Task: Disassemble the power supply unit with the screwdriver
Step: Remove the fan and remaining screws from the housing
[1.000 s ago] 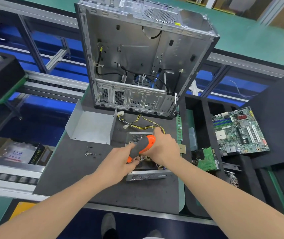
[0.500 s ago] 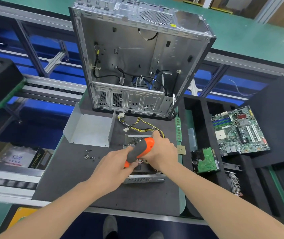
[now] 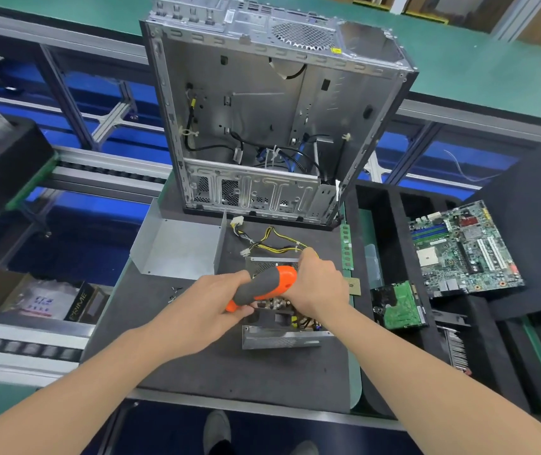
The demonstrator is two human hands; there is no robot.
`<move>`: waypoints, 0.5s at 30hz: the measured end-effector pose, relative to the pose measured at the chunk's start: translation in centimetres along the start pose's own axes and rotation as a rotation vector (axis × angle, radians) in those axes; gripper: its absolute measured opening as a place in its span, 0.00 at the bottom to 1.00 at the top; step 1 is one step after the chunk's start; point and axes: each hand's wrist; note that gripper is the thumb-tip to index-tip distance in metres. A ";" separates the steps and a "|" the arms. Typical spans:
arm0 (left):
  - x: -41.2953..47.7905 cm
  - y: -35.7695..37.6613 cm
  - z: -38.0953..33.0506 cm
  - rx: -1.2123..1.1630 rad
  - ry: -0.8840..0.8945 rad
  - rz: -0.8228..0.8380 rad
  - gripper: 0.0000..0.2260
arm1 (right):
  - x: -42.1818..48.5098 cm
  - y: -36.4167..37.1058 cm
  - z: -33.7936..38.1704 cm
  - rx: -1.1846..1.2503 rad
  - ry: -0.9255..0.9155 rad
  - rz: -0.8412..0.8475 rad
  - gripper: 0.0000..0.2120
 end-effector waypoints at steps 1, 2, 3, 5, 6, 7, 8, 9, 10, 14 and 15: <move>-0.1 -0.3 0.2 -0.005 0.001 -0.015 0.07 | 0.1 0.1 0.0 -0.005 0.013 0.000 0.35; -0.2 -0.5 0.5 -0.011 -0.002 -0.030 0.07 | 0.2 0.1 0.1 -0.010 0.024 0.000 0.36; -0.4 -0.6 0.8 -0.008 0.001 -0.045 0.06 | 0.2 0.2 0.2 -0.014 0.031 0.000 0.37; -0.8 -0.6 1.0 0.023 0.031 -0.055 0.09 | 0.3 0.2 0.4 -0.017 0.038 -0.003 0.36; -1.0 -0.4 1.0 0.038 0.053 -0.040 0.12 | 0.2 0.1 0.5 -0.021 0.041 -0.015 0.35; -1.2 -0.2 0.8 0.042 0.076 -0.021 0.13 | 0.2 0.1 0.7 -0.028 0.046 -0.031 0.32; -1.4 -0.1 0.6 0.034 0.092 -0.004 0.14 | 0.1 0.1 0.8 -0.039 0.053 -0.046 0.30; -1.6 -0.2 0.4 0.022 0.102 0.004 0.15 | 0.1 0.1 0.9 -0.049 0.057 -0.052 0.29; -1.7 -0.5 0.3 0.008 0.109 -0.006 0.16 | 0.0 0.1 0.9 -0.055 0.058 -0.049 0.30; -1.4 -3.1 0.6 -0.049 0.079 -0.180 0.18 | 0.1 0.7 0.3 -0.115 0.019 -0.028 0.40; -1.4 -3.8 0.9 -0.055 0.055 -0.206 0.17 | 0.2 0.7 0.1 -0.124 0.018 -0.030 0.40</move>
Point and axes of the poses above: each hand's wrist, its own x-axis towards the middle knuckle, its own y-axis out of the palm, z = x × y, and after that the axes turned 6 degrees about -x, right-handed
